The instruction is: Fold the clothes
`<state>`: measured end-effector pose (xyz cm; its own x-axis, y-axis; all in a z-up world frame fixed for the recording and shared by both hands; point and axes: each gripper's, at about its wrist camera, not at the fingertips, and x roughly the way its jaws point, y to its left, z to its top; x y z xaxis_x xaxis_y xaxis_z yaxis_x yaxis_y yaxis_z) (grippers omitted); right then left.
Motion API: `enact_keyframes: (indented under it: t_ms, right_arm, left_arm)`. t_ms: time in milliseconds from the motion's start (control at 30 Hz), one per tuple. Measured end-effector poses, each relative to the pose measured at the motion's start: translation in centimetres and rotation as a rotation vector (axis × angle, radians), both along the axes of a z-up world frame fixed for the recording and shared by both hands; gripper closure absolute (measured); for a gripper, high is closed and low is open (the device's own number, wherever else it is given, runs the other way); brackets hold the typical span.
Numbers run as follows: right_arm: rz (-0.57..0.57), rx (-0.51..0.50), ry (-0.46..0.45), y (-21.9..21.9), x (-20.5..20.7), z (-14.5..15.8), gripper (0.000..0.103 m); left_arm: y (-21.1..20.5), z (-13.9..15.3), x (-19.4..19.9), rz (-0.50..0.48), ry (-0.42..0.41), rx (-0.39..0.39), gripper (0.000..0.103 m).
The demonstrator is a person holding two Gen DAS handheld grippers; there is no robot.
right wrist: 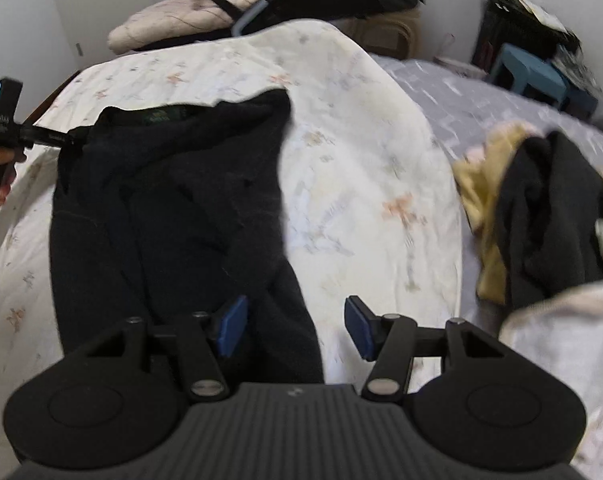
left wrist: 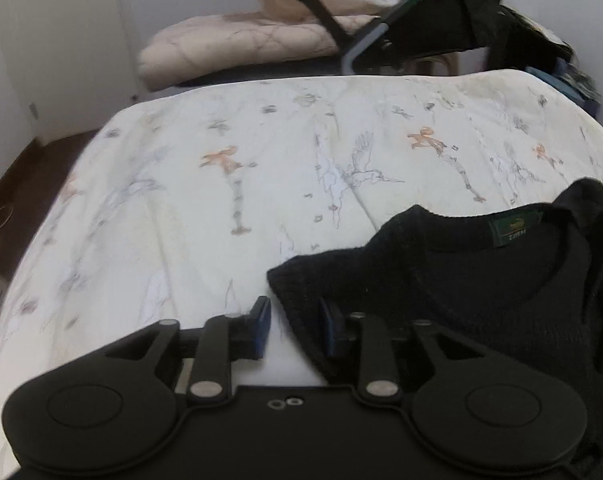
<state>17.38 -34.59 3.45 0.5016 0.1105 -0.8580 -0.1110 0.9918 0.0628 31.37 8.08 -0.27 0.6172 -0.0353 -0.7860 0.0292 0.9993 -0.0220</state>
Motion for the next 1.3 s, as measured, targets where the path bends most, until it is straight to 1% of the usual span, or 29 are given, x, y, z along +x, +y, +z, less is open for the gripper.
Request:
enact_keyframes:
  t_ms: [33, 67, 100, 133, 200, 233, 267, 300, 333, 367, 400, 467, 533, 600, 667, 700, 767, 833, 900, 933, 967, 1033, 1100, 1133, 1167, 1200, 1233, 1267, 1300]
  right_arm:
    - [-0.011, 0.022, 0.001, -0.5, -0.6, -0.1, 0.044]
    - [-0.017, 0.038, -0.002, -0.9, -1.2, 0.0, 0.044]
    - [-0.023, 0.053, -0.006, -1.3, -1.9, 0.0, 0.044]
    - [-0.015, 0.066, -0.007, -1.5, -2.4, 0.2, 0.044]
    - [0.019, 0.079, -0.011, -1.3, -3.5, 0.4, 0.044]
    - [0.038, 0.076, -0.006, -1.1, -3.8, 0.4, 0.044]
    - [0.056, 0.074, -0.001, -0.9, -4.0, 0.4, 0.044]
    - [0.089, 0.062, 0.005, -0.4, -4.6, 0.3, 0.044]
    - [0.096, 0.062, 0.010, -0.3, -5.0, 0.3, 0.044]
    - [0.095, 0.070, 0.017, -0.3, -5.2, 0.2, 0.044]
    - [0.081, 0.132, 0.054, -0.9, -5.9, -0.2, 0.043]
    - [0.043, 0.254, 0.098, -2.1, -7.3, -0.8, 0.041]
    - [0.010, 0.377, 0.135, -3.1, -8.8, -1.4, 0.041]
    - [-0.030, 0.448, 0.155, -4.0, -10.5, -1.7, 0.041]
    - [-0.092, 0.511, 0.156, -5.0, -12.0, -2.1, 0.041]
    - [-0.128, 0.542, 0.150, -5.6, -12.7, -2.3, 0.041]
    - [-0.189, 0.578, 0.128, -6.7, -13.8, -2.4, 0.041]
    - [-0.236, 0.573, 0.088, -7.7, -15.1, -2.4, 0.040]
    - [-0.253, 0.562, 0.062, -8.1, -16.2, -2.3, 0.038]
    - [-0.253, 0.559, 0.046, -8.3, -16.7, -2.3, 0.038]
    - [-0.253, 0.555, 0.031, -8.5, -17.1, -2.3, 0.037]
    - [-0.252, 0.548, 0.001, -8.8, -18.0, -2.4, 0.036]
    - [-0.236, 0.532, -0.013, -8.7, -18.5, -2.4, 0.035]
    - [-0.225, 0.519, -0.021, -8.6, -18.9, -2.4, 0.035]
    - [-0.220, 0.516, -0.021, -8.5, -19.0, -2.4, 0.035]
    - [-0.210, 0.513, -0.023, -8.2, -19.2, -2.4, 0.035]
    - [-0.201, 0.517, -0.021, -8.0, -19.3, -2.3, 0.035]
    - [-0.197, 0.515, -0.023, -8.1, -19.4, -2.3, 0.035]
    - [-0.193, 0.512, -0.025, -8.1, -19.5, -2.2, 0.035]
  left_arm:
    - [0.1, 1.7, -2.7, 0.019, -0.003, -0.080, 0.065]
    - [0.0, 2.9, -5.0, 0.008, 0.002, -0.159, 0.064]
    - [-0.7, 3.9, -7.5, -0.022, 0.006, -0.216, 0.063]
    - [-1.8, 4.7, -10.2, -0.071, 0.008, -0.251, 0.062]
    - [-3.8, 5.9, -14.1, -0.160, 0.002, -0.292, 0.062]
    - [-5.2, 6.8, -16.7, -0.224, -0.008, -0.324, 0.062]
    - [-7.0, 7.7, -20.2, -0.307, -0.020, -0.373, 0.062]
    - [-8.6, 8.2, -22.7, -0.377, -0.026, -0.404, 0.062]
    - [-10.0, 8.4, -24.5, -0.435, -0.027, -0.419, 0.060]
    - [-11.6, 8.5, -26.5, -0.490, -0.033, -0.410, 0.062]
    - [-13.3, 8.3, -28.2, -0.542, -0.038, -0.374, 0.062]
    - [-16.2, 7.7, -31.0, -0.639, -0.053, -0.289, 0.062]
    - [-19.1, 7.4, -34.1, -0.790, -0.156, -0.153, 0.062]
    - [-20.9, 7.0, -35.6, -0.897, -0.217, -0.072, 0.062]
    - [-22.9, 6.4, -37.2, -1.002, -0.277, 0.008, 0.062]
    - [-24.0, 6.0, -37.8, -1.044, -0.294, 0.033, 0.062]
    - [-26.3, 4.7, -38.6, -1.097, -0.275, 0.059, 0.061]
    - [-28.6, 3.0, -39.1, -1.129, -0.259, 0.116, 0.061]
    - [-30.2, 1.2, -39.2, -1.140, -0.266, 0.173, 0.062]
    - [-31.1, 0.1, -39.1, -1.139, -0.248, 0.193, 0.062]
    - [-31.7, -1.0, -39.0, -1.134, -0.222, 0.199, 0.062]
    - [-32.2, -2.1, -38.7, -1.118, -0.208, 0.201, 0.063]
    - [-32.7, -3.0, -38.2, -1.080, -0.188, 0.208, 0.064]
    - [-32.8, -3.3, -37.7, -1.048, -0.168, 0.189, 0.068]
    - [-32.7, -3.3, -37.0, -1.006, -0.142, 0.151, 0.073]
    - [-32.5, -3.3, -36.2, -0.957, -0.111, 0.103, 0.095]
    - [-31.6, -3.2, -34.9, -0.873, -0.059, 0.018, 0.103]
    - [-30.2, -2.9, -33.3, -0.779, -0.006, -0.089, 0.103]
    - [-29.1, -2.6, -32.4, -0.727, 0.012, -0.148, 0.103]
